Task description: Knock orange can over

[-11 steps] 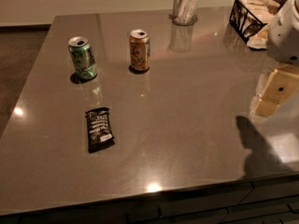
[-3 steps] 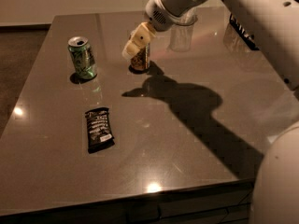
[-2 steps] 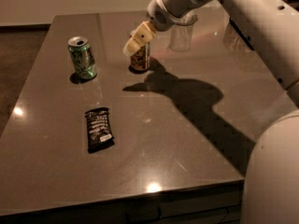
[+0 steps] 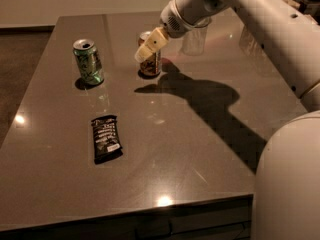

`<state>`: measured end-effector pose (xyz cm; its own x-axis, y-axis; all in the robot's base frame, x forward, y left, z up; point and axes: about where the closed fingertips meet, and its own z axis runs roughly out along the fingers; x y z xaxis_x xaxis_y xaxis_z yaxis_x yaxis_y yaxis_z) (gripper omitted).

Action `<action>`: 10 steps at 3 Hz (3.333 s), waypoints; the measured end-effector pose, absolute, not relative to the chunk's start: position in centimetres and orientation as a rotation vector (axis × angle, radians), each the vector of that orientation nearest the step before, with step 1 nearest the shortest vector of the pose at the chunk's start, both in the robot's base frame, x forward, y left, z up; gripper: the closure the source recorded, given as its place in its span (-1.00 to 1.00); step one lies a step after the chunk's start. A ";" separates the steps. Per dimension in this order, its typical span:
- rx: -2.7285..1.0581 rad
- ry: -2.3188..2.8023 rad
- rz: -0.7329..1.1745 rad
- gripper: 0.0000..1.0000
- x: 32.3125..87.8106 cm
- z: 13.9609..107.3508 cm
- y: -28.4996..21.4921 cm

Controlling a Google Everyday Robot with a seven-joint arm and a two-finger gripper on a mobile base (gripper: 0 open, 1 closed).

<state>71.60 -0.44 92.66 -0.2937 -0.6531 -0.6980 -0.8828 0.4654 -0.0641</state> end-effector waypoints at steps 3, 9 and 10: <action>-1.266 2.034 0.534 0.27 70.8 93.1 -0.3; -1.942 2.266 -0.223 0.19 63.8 94.5 -5.0; -2.040 2.239 -0.275 -0.30 64.2 93.2 -4.2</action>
Offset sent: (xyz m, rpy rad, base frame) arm -0.0025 -0.0008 0.0035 0.0636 0.0200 0.0129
